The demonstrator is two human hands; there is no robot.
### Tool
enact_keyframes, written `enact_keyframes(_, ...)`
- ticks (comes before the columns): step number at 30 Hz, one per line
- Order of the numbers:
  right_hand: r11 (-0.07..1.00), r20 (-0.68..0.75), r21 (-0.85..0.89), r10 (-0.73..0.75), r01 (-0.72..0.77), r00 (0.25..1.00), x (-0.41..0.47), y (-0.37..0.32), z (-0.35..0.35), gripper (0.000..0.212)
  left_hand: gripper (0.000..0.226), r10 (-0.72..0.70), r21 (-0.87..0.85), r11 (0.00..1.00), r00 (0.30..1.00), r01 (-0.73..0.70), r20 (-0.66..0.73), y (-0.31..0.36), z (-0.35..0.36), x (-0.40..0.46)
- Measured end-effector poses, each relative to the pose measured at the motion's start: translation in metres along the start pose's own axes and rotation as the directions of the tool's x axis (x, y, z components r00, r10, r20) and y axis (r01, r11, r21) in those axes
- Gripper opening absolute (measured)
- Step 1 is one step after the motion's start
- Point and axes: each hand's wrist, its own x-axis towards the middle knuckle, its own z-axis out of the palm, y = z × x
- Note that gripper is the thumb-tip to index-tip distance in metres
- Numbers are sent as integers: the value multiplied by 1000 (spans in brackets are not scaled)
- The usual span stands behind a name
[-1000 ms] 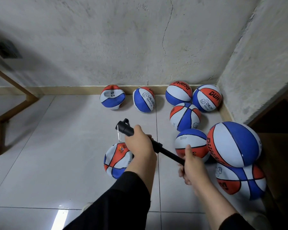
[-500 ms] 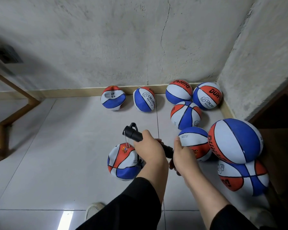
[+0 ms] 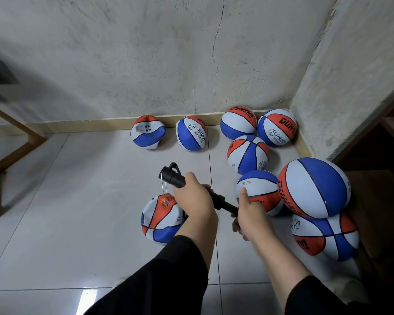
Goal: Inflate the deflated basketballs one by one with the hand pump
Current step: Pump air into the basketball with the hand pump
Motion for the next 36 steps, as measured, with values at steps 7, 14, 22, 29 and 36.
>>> enact_keyframes(7,996,52,-56,-61,64,997,-5,-8,9,72,11,-17,27,1000,999,16,30,-7,-1,-8)
enact_keyframes(14,989,10,106,100,-101,995,1,12,-22,69,29,13,40,999,1000,-14,13,9,-4,15)
enact_keyframes(22,996,5,58,68,-68,998,2,13,-19,73,18,-13,-7,1000,1000,13,-7,-3,-2,4)
enact_keyframes(29,997,6,-22,-76,76,997,0,-4,6,70,9,4,23,1000,1000,-4,4,-11,3,-12)
enact_keyframes(36,999,19,39,-39,38,999,-1,-3,-3,68,29,2,17,1000,999,-2,37,2,0,0)
